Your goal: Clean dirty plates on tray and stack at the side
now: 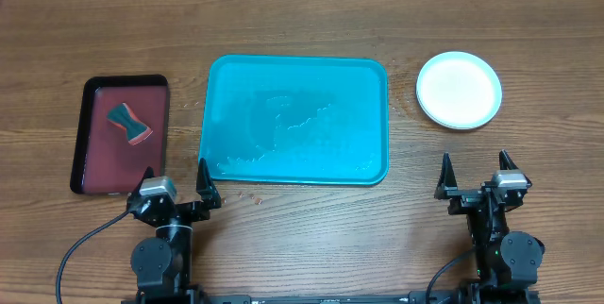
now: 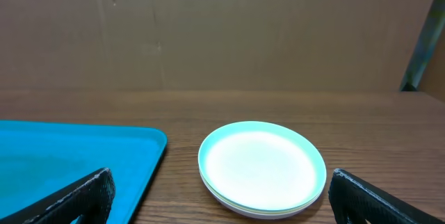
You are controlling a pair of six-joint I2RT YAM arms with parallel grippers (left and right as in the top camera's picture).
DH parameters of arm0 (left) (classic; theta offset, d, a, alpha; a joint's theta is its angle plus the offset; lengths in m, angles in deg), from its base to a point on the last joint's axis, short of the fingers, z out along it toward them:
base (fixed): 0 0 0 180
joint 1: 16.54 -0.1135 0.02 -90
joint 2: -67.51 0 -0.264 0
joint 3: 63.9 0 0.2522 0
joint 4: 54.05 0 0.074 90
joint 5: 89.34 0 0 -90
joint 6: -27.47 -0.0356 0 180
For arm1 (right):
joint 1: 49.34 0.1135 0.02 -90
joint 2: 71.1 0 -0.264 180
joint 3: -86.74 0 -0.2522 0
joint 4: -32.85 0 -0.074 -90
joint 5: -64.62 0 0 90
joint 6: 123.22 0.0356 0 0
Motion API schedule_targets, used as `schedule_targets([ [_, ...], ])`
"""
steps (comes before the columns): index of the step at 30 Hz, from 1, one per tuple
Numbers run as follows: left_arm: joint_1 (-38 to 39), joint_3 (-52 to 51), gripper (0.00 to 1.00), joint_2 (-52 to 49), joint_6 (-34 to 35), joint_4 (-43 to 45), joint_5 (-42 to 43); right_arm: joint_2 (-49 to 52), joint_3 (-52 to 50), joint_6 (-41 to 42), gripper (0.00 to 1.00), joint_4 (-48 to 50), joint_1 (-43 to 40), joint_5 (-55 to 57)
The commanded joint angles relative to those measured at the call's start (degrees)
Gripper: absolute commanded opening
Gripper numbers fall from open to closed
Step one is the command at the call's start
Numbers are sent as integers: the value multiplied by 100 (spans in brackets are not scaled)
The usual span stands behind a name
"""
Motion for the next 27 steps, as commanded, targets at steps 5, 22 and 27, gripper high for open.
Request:
schedule_targets([
  [5, 50, -24, 99, 70, -363, -7, -61, -42, -59, -24, 100, 46, -37, 0],
  [22, 76, -24, 99, 70, -774, -9, -2, -42, -59, -24, 100, 46, -35, 0],
  [27, 76, -24, 100, 70, -774, -9, 0, -42, -59, -24, 100, 46, -37, -2],
])
